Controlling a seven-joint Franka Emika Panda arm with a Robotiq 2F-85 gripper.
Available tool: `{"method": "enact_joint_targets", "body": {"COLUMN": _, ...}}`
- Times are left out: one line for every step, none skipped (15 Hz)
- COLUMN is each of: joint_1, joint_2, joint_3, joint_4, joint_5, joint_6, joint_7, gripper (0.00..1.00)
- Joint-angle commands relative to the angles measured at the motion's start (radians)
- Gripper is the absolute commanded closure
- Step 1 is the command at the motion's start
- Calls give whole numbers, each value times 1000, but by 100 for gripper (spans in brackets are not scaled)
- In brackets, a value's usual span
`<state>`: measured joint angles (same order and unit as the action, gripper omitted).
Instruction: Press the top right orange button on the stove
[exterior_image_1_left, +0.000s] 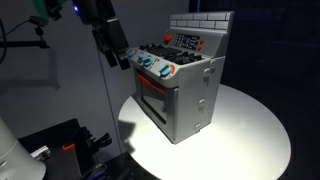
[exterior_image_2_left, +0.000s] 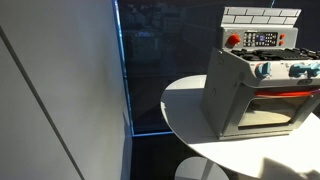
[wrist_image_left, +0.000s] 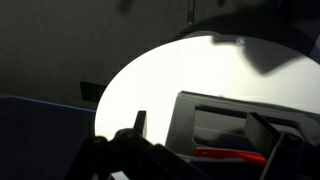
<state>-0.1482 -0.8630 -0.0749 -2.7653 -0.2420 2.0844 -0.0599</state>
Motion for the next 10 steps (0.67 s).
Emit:
{"method": "enact_joint_targets", "body": {"joint_1": 0, "joint_2": 118, "joint_3": 15, "joint_4": 78, "joint_5": 11, "joint_6": 66, "joint_7": 59, "gripper": 0}}
{"method": "enact_joint_targets", "body": {"joint_1": -1, "joint_2": 145, "joint_3": 19, "joint_4": 97, "joint_5": 14, "joint_6": 83, "joint_7": 73, "gripper": 0}}
{"method": "enact_joint_targets", "body": {"joint_1": -4, "joint_2": 167, "joint_3": 24, "joint_4": 112, "joint_5": 12, "joint_6": 101, "joint_7": 88, "gripper": 0}}
{"method": "enact_joint_targets", "body": {"joint_1": -3, "joint_2": 190, "joint_3": 26, "joint_4": 132, "joint_5": 16, "joint_6": 112, "joint_7": 99, "gripper": 0}}
{"method": "enact_joint_targets", "body": {"joint_1": -3, "joint_2": 213, "joint_3": 30, "joint_4": 152, "joint_5": 18, "joint_6": 123, "joint_7": 111, "gripper": 0}}
{"method": "enact_joint_targets", "body": {"joint_1": -4, "joint_2": 233, "joint_3": 35, "joint_4": 169, "joint_5": 16, "joint_6": 135, "joint_7": 123, "gripper": 0}}
{"method": "enact_joint_targets", "body": {"joint_1": -4, "joint_2": 253, "joint_3": 38, "joint_4": 191, "joint_5": 19, "joint_6": 139, "joint_7": 135, "gripper": 0}}
{"method": "enact_joint_targets", "body": {"joint_1": -5, "joint_2": 272, "joint_3": 42, "joint_4": 210, "joint_5": 17, "joint_6": 142, "joint_7": 146, "gripper": 0}}
{"method": "enact_joint_targets", "body": {"joint_1": -5, "joint_2": 292, "joint_3": 46, "joint_4": 232, "joint_5": 19, "joint_6": 140, "joint_7": 158, "gripper": 0}}
{"method": "enact_joint_targets", "body": {"joint_1": -5, "joint_2": 312, "joint_3": 50, "joint_4": 256, "joint_5": 20, "joint_6": 136, "joint_7": 171, "gripper": 0}}
